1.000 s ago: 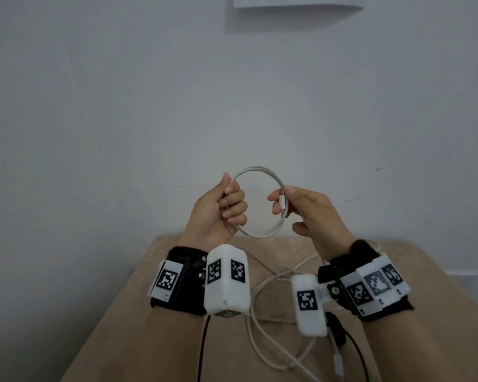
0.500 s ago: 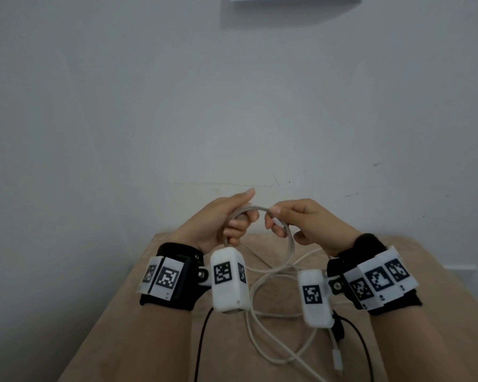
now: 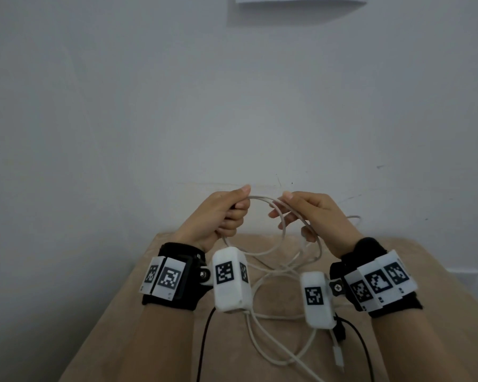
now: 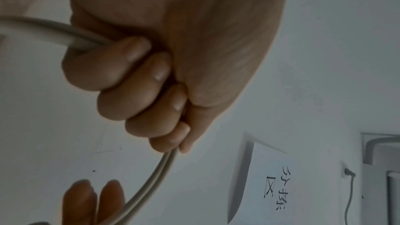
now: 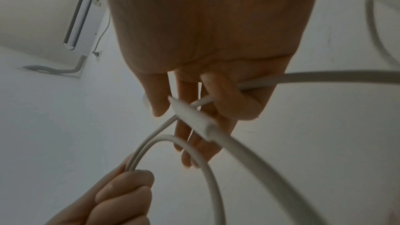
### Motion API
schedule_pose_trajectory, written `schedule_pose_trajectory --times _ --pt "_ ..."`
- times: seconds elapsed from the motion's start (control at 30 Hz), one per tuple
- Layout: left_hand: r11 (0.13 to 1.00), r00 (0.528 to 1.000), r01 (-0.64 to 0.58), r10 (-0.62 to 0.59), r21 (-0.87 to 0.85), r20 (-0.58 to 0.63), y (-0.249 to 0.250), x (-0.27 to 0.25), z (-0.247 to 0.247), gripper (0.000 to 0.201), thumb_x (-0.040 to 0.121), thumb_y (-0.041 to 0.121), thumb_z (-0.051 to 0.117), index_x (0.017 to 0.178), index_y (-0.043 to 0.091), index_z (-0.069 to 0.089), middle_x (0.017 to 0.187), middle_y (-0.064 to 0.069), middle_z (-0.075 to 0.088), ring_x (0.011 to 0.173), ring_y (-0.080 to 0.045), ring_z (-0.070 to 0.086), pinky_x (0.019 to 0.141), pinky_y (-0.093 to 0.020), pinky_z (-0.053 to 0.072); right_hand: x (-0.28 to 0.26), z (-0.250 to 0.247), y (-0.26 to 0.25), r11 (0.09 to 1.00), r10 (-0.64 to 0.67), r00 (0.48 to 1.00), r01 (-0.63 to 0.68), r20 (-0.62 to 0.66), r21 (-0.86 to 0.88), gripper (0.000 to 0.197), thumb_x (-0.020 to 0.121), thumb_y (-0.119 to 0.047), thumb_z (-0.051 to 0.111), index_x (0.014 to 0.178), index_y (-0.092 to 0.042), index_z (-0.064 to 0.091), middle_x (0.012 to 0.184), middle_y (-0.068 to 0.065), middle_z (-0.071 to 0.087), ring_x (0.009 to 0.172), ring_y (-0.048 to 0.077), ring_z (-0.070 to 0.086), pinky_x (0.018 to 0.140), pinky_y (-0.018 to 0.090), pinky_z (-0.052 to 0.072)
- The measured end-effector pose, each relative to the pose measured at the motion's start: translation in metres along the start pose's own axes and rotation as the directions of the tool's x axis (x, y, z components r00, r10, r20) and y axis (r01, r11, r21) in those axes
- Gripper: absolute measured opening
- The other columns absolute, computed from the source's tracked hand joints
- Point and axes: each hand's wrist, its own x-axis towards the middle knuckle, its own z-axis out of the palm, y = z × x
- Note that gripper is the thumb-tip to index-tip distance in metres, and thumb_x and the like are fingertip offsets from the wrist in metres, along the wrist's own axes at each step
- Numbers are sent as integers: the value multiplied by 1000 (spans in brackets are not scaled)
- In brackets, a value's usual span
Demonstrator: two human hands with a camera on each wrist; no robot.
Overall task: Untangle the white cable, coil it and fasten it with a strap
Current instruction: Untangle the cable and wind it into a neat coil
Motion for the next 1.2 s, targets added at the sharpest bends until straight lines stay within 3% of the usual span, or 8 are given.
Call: schedule_pose_trajectory --times 0.27,0.37,0.47,0.6,0.73,0.87,1.07,1.2 --pt "997 999 3 -7 -80 -48 -4 4 -4 42 99 36 44 60 21 36 47 11 22 38 -3 14 37 -16 8 1 -3 5 999 35 999 -35 9 -2 25 93 -29 56 95 -10 72 91 4 75 78 12 68 44 23 39" --pt "977 990 -19 -12 -213 -142 -4 6 -9 41 99 36 44 61 20 36 46 11 23 35 -1 14 35 -16 7 6 -6 10 1000 -28 992 26 -120 -16 14 89 -28 62 95 -19 71 96 -2 73 87 8 65 63 24 51" --pt "922 969 -42 -56 -385 -240 -6 7 -18 40 99 36 44 63 20 36 44 11 24 31 -1 16 30 -14 9 9 -9 13 990 -141 966 133 -215 -54 8 87 -25 66 88 -20 71 89 -9 72 83 2 62 76 20 49" --pt "855 953 -72 -92 -513 -287 -7 8 -21 41 99 36 43 62 20 35 41 10 25 28 -2 17 28 -14 10 6 -5 11 990 -77 997 76 -5 -118 19 87 -20 65 71 -13 72 60 -6 66 57 5 57 59 22 46" --pt "840 950 -111 -66 -531 -304 -5 10 -14 41 100 36 42 63 20 35 41 10 26 29 -2 18 27 -15 12 5 15 15 896 169 938 -19 303 -444 13 81 -33 72 84 -22 77 84 -6 75 83 5 66 75 19 50" --pt "830 939 -131 -71 -543 -336 -5 11 -16 41 100 36 42 63 20 35 41 10 25 28 -2 17 27 -15 12 3 20 16 799 344 880 -92 327 -594 26 77 -38 75 101 -28 70 100 -8 69 79 4 62 64 17 47" --pt "774 920 -166 -101 -611 -378 -7 9 -29 40 100 37 41 64 20 35 39 10 26 27 -3 18 27 -16 12 2 4 15 876 296 935 -185 195 -445 13 80 -14 72 93 -16 70 82 -2 71 56 2 63 48 17 46" --pt "767 916 -176 -102 -617 -389 -8 9 -28 40 100 37 40 64 20 35 39 10 26 27 -3 18 27 -15 12 2 -2 14 861 304 948 -230 96 -453 21 81 -34 73 84 -13 70 73 1 73 45 7 56 40 18 38"
